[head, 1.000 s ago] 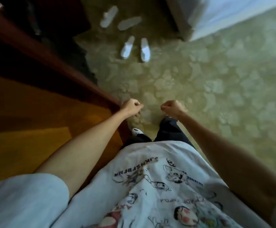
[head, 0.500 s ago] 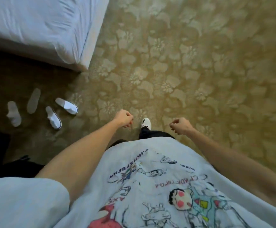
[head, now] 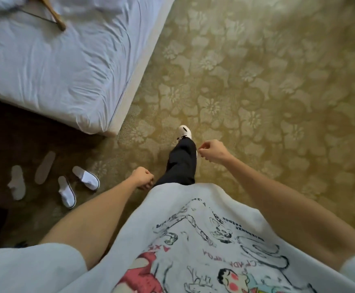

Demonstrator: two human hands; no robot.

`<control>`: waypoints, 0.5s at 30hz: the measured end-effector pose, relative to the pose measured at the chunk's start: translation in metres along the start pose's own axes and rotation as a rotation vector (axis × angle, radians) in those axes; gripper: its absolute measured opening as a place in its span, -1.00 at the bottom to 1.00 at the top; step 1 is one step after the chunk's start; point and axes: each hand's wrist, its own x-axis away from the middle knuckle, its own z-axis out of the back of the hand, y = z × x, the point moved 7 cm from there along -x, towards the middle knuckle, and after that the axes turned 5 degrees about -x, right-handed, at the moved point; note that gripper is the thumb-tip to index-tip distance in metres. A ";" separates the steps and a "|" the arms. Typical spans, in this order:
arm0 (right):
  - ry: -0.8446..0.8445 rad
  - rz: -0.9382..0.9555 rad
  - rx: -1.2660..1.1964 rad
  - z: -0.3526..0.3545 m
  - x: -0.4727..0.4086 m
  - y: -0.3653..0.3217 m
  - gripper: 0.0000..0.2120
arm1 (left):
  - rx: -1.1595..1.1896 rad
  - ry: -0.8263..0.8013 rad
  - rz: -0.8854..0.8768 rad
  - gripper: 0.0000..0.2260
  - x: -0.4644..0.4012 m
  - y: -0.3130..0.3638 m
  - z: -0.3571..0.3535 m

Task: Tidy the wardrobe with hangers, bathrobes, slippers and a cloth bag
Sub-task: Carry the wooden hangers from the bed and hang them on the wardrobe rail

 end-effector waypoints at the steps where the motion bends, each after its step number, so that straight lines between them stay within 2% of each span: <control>1: -0.003 0.004 0.013 0.015 -0.021 -0.015 -0.87 | 0.021 -0.005 0.010 -0.80 -0.015 0.015 0.015; 6: 0.012 -0.081 0.062 0.107 -0.118 -0.066 -0.83 | 0.080 -0.004 -0.018 -0.79 -0.071 0.130 0.106; 15: 0.142 -0.224 0.027 0.287 -0.243 -0.117 -0.84 | 0.124 -0.014 -0.258 -0.85 -0.142 0.400 0.268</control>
